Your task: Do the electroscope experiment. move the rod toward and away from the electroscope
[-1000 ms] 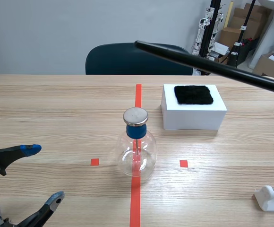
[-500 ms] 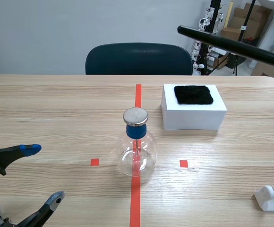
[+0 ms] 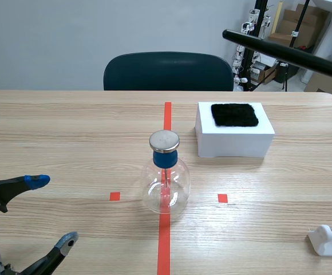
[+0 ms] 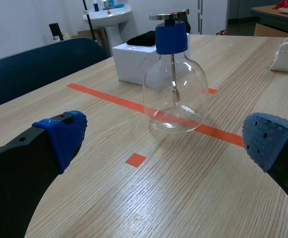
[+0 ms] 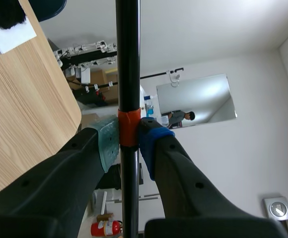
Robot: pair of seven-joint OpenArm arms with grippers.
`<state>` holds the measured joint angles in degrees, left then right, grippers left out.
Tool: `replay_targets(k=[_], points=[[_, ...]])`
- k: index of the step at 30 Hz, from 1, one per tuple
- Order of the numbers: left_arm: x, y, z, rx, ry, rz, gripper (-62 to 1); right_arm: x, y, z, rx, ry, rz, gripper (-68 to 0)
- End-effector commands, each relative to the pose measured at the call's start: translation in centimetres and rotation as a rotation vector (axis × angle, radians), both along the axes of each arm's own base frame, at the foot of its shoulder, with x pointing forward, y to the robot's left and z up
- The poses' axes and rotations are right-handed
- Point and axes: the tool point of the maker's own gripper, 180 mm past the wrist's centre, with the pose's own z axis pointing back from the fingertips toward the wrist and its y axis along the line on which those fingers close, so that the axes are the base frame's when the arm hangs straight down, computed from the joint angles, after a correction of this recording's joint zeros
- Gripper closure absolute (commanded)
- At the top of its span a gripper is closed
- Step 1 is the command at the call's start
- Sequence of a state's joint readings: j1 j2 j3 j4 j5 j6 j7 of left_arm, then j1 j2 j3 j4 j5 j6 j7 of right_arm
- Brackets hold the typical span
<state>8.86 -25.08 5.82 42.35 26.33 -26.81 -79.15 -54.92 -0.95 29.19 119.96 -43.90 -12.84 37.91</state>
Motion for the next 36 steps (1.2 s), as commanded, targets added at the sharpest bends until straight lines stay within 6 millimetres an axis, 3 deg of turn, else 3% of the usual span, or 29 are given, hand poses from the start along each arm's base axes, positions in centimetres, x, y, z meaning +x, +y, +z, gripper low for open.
replay_targets(k=[1,8,20,36], points=[[0.5,0.6,0.9,-0.011,-0.034,0.012,-62.3,0.8,-0.3,1.4,-0.026,-0.049,0.001,0.3],[0.5,0.6,0.9,-0.011,-0.034,0.012,-62.3,3.6,-1.0,2.2,-0.118,-0.084,-0.040,0.3],[0.5,0.6,0.9,-0.011,-0.034,0.012,-62.3,6.8,2.6,1.7,-0.273,-0.089,0.025,0.3],[0.5,0.6,0.9,-0.011,-0.034,0.012,-62.3,8.9,5.5,-3.8,-0.451,0.019,0.093,0.4]])
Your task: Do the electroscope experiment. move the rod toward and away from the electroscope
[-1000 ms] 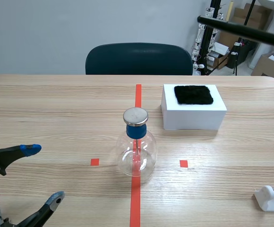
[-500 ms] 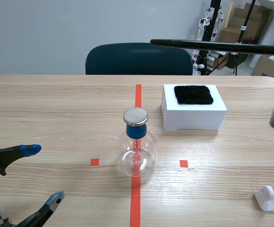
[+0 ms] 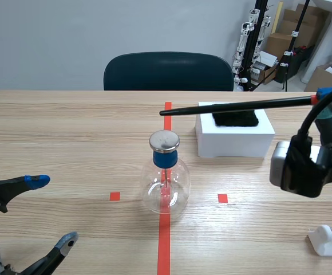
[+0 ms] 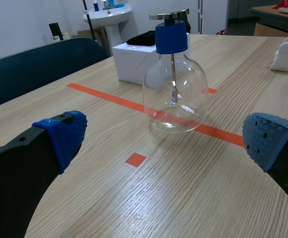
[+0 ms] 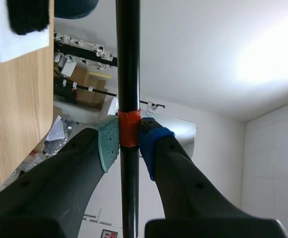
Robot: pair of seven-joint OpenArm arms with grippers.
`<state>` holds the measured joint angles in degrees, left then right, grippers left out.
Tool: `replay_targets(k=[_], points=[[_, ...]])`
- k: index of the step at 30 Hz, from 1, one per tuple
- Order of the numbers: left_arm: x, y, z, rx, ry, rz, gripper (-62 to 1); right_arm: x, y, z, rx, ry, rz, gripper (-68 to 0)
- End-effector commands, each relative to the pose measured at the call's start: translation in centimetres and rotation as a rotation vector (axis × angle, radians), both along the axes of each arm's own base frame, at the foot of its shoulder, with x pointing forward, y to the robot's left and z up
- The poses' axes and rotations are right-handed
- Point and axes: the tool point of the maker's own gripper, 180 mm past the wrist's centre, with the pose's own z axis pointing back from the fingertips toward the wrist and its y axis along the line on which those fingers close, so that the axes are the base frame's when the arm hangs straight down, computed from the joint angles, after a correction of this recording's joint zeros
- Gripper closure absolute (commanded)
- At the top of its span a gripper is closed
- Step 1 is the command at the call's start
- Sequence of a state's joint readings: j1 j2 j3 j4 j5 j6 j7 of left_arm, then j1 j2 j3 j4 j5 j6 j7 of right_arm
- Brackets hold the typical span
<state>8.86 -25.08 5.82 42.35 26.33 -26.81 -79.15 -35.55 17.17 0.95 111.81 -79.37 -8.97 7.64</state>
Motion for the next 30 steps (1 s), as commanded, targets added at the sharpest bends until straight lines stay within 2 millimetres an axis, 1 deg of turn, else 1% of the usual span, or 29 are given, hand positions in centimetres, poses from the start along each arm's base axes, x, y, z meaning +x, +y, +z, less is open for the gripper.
replay_targets(k=[1,13,27,30], points=[[0.5,0.6,0.9,-0.011,-0.034,0.012,-62.3,0.5,0.1,1.2,-0.007,-0.044,0.011,0.4],[0.5,0.6,0.9,-0.011,-0.034,0.012,-62.3,0.4,1.0,0.5,-0.044,-0.024,0.070,0.4],[0.5,0.6,0.9,-0.011,-0.034,0.012,-62.3,0.4,1.0,0.5,-0.044,-0.025,0.070,0.4],[0.5,0.6,0.9,-0.011,-0.034,0.012,-62.3,0.3,1.1,0.9,-0.023,-0.042,0.074,0.4]])
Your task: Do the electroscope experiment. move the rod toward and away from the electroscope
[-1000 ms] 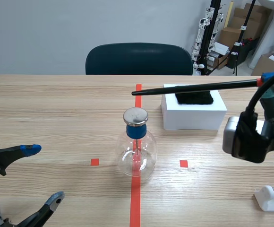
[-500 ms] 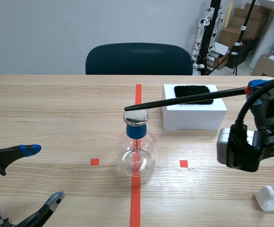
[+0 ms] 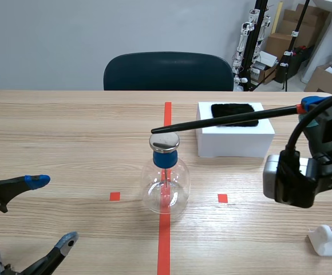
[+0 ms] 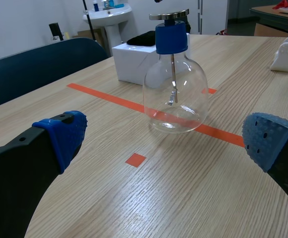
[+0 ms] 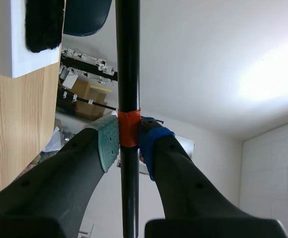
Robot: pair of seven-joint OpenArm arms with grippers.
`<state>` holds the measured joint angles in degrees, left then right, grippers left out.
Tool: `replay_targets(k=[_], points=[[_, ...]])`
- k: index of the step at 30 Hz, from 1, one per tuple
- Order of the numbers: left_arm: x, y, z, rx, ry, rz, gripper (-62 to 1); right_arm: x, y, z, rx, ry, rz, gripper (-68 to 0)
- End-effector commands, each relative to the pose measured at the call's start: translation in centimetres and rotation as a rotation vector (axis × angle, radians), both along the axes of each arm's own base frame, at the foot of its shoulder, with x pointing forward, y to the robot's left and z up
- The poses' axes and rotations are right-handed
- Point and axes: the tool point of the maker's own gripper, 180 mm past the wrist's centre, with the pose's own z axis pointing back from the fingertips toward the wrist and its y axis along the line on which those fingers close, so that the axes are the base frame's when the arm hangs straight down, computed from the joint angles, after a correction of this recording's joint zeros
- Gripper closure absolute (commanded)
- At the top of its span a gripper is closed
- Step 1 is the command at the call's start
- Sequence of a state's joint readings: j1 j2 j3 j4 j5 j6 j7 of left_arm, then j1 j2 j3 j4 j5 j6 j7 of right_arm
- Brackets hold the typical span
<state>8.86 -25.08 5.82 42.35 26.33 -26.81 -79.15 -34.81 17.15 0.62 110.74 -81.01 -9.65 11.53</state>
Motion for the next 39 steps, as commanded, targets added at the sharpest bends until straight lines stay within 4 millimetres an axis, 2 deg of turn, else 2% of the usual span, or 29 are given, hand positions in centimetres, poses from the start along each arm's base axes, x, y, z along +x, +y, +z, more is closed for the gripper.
replay_targets(k=[1,7,14,20,31,39], points=[[0.5,0.6,0.9,-0.011,-0.034,0.012,-62.3,0.3,-0.1,1.6,0.005,-0.062,0.004,0.4],[0.5,0.6,0.9,-0.011,-0.034,0.012,-62.3,-0.4,-0.6,3.0,0.093,-0.078,-0.019,0.4],[0.5,0.6,0.9,-0.011,-0.034,0.012,-62.3,-1.8,-2.7,7.3,0.265,-0.142,-0.099,0.4],[0.5,0.6,0.9,-0.011,-0.034,0.012,-62.3,-4.0,-4.3,9.7,0.361,-0.182,-0.158,0.4],[0.5,0.6,0.9,-0.011,-0.034,0.012,-62.3,-8.3,-5.3,10.6,0.573,-0.182,-0.175,0.4],[0.5,0.6,0.9,-0.011,-0.034,0.012,-62.3,-8.9,-5.5,10.2,0.620,-0.156,-0.194,0.3]])
